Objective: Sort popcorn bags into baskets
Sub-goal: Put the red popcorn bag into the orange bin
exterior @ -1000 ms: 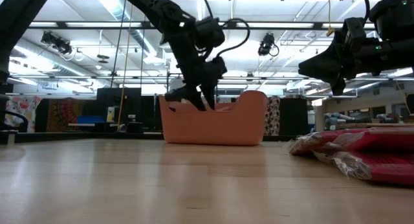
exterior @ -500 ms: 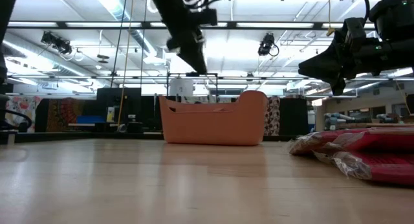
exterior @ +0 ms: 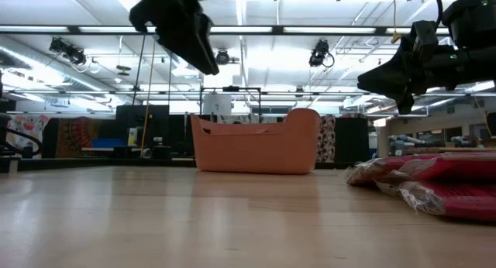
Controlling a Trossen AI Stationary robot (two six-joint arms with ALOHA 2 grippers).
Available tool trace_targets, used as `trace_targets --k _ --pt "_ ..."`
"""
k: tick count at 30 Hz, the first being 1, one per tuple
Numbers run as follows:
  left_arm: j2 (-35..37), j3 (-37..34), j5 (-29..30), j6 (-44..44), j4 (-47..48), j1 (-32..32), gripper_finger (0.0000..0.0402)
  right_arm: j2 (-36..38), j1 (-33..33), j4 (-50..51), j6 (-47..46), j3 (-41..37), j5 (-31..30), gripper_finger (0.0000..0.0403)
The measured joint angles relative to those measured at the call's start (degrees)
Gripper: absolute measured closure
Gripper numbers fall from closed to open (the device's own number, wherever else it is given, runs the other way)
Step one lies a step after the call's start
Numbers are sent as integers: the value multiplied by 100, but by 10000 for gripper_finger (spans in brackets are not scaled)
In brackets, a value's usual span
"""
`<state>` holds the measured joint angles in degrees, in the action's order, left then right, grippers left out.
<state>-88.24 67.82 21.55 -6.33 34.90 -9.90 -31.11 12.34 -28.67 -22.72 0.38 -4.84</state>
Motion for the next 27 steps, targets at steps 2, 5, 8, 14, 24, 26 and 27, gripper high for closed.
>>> trace_targets --k 2,5,8,14,24,26,27 --pt "281 -430 141 37 -501 -186 260 0 -2 -52 -160 0 0 313" --pt "682 -1056 195 88 -1250 -371 260 -2 -1 -92 -309 0 0 313" --pt "1049 -1652 198 116 -1994 -467 260 1 -1 -195 -313 -1 -2 313" --pt "1604 -2609 208 329 -3407 -710 260 -56 -27 -1175 -964 -2 89 313" --pt "2360 -3822 978 -33 -5367 -1611 260 -1135 -1445 -688 -973 978 -373 316" --pt "2509 -3885 1063 12 -5436 -1702 260 -1504 -1732 -485 -648 1354 -589 316" --pt "2599 -3925 1076 110 -5442 -1755 260 -1694 -1850 -336 -505 1557 -612 316"
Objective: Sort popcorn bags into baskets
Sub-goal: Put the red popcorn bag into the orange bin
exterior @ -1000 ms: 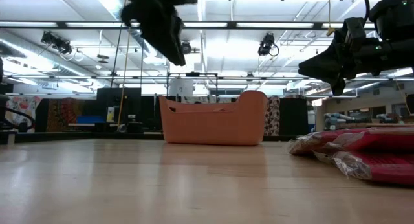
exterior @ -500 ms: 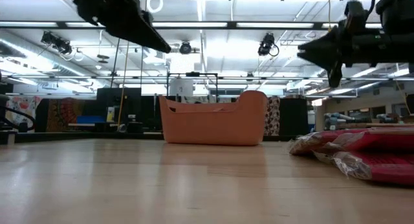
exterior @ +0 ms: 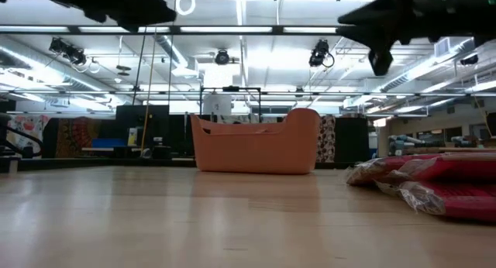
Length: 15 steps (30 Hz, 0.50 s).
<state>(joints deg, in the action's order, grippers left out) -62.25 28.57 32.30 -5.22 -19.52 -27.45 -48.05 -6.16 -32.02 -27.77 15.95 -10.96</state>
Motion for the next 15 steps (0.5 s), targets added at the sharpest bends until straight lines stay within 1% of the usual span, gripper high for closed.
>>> trace_targets --k 2,4,8,11,13,15 --pt "126 -51 13 230 -1 -97 260 -353 -210 409 205 419 -37 316" --pt "200 -96 12 479 14 -172 260 -689 -392 1054 265 882 -111 316" --pt "200 -96 3 878 76 -270 260 -1380 -752 3007 152 1866 -436 316" --pt "198 -93 6 1051 151 -297 260 -1943 -1057 4553 -190 2622 -590 316" --pt "195 -96 6 1061 186 -297 260 -2337 -1272 5435 -391 3098 -607 316" --pt "193 -96 7 1057 191 -292 260 -2793 -1505 6092 -521 3586 -618 316"
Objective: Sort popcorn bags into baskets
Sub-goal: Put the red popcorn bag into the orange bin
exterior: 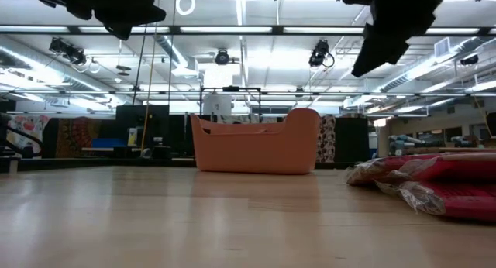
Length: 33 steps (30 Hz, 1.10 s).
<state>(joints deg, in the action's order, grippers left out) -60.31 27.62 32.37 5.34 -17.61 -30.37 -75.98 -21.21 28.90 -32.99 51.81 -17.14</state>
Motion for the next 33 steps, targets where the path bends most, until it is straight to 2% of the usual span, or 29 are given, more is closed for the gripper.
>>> trace_targets --k 8,11,16,20,28,33 --pt "-2 2 128 -26 32 9 260 -1688 -723 1781 -235 1558 132 316" --pt "-2 2 221 -51 3 15 260 -2221 -823 2623 -427 2103 431 316" --pt "-4 2 298 -63 -85 146 260 -2858 -846 3671 -991 2771 602 313" --pt "-4 2 300 -63 -83 330 260 -3182 -876 3820 -1101 2954 996 289" --pt "-4 2 298 -61 101 487 260 -3552 -923 3849 -1211 2957 1549 198" --pt "-4 2 298 -57 114 487 260 -3546 -1136 3840 -1373 2957 1191 188"
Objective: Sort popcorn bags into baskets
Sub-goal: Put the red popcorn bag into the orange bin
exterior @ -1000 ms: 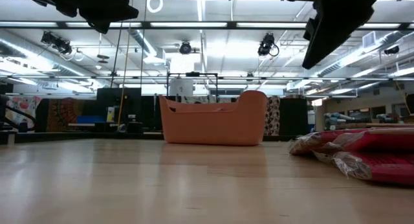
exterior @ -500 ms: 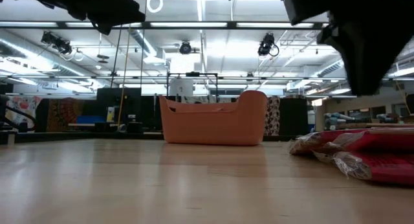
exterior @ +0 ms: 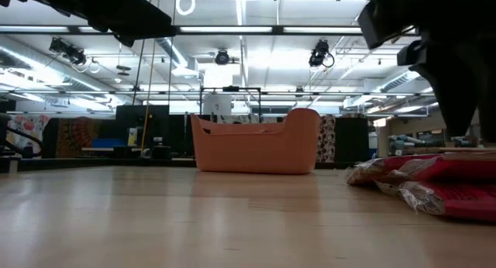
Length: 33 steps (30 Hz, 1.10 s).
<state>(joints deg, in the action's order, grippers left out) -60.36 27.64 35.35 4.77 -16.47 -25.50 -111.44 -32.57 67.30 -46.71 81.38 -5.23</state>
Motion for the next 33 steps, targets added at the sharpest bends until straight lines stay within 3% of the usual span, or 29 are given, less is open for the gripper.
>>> trace_targets --k 11,23,31,33 --pt "0 0 -6 61 17 -7 260 -301 -428 -137 175 -11 -1103 214" --pt "0 4 -63 61 98 -11 260 -549 -365 -200 575 -15 -907 297" --pt "0 4 -66 78 99 -13 260 -479 -277 -189 549 -15 -824 391" --pt "0 4 -68 170 143 -13 260 -472 -253 -191 595 -15 -819 395"
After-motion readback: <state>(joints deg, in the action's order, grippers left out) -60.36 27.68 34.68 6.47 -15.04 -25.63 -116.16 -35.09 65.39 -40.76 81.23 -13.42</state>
